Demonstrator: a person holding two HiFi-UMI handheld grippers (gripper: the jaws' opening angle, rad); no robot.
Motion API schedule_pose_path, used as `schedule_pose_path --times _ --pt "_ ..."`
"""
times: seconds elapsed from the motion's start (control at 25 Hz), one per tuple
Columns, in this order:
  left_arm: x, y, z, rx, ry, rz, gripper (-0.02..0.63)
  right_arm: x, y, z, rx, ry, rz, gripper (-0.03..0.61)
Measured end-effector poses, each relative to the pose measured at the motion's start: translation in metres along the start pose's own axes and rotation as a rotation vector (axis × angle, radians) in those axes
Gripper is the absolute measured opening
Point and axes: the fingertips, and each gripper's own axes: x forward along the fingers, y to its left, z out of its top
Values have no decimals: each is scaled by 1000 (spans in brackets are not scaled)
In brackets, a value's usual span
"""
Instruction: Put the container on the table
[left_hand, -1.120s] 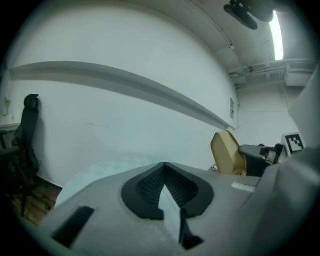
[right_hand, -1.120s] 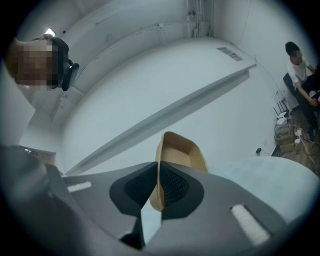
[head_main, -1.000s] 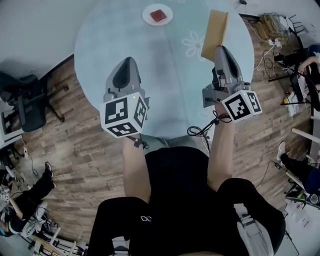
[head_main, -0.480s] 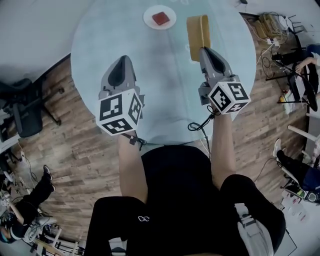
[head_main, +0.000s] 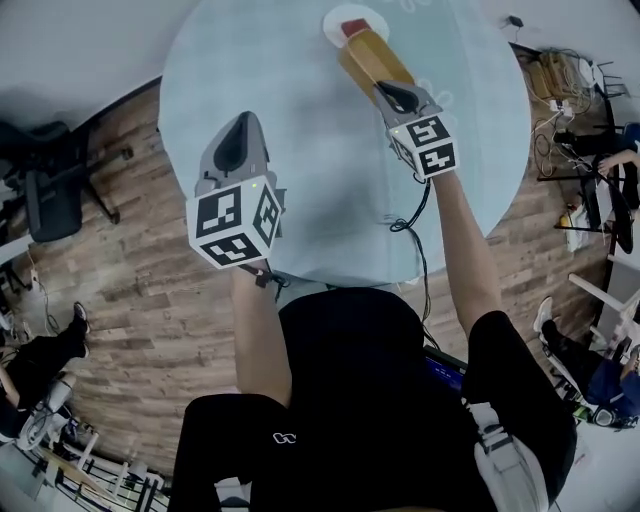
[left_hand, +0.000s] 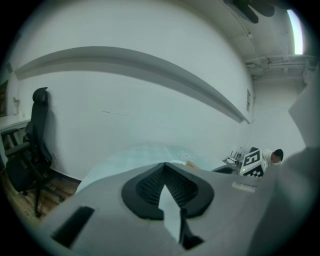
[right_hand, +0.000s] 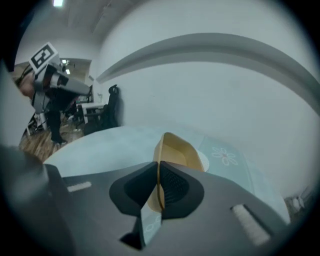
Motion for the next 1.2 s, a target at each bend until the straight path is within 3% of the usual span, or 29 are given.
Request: schedule_pose_path --times 0.24,0.36,0.44,0.56,0.68,0.8,0.92,1.08,1.2 --pt "-13 7 -6 -15 -5 20 -3 39 11 -47 -213 232 22 31" --pt "-18 4 -7 -17 -9 20 -2 42 15 -59 -217 275 30 46" --pt "-19 1 -5 -19 -17 17 -2 36 17 -53 -175 243 45 110" --pt "-21 -7 -5 -22 -29 12 -2 13 16 -17 -107 115 32 102" --pt "-20 -24 -9 -15 -31 -6 -2 -24 3 34 -33 -70 -43 60" --pt "-20 -53 -9 6 -44 -41 -3 -77 -9 87 41 -270 -115 12" --pt "-24 -84 1 41 -76 -75 -3 -142 -15 123 116 -454 -158 11" --pt "-36 -113 22 116 -148 -84 -2 -218 -23 143 238 -659 -219 11" --pt "-44 -126 31 196 -201 -56 -3 -249 -26 129 322 -726 -249 10"
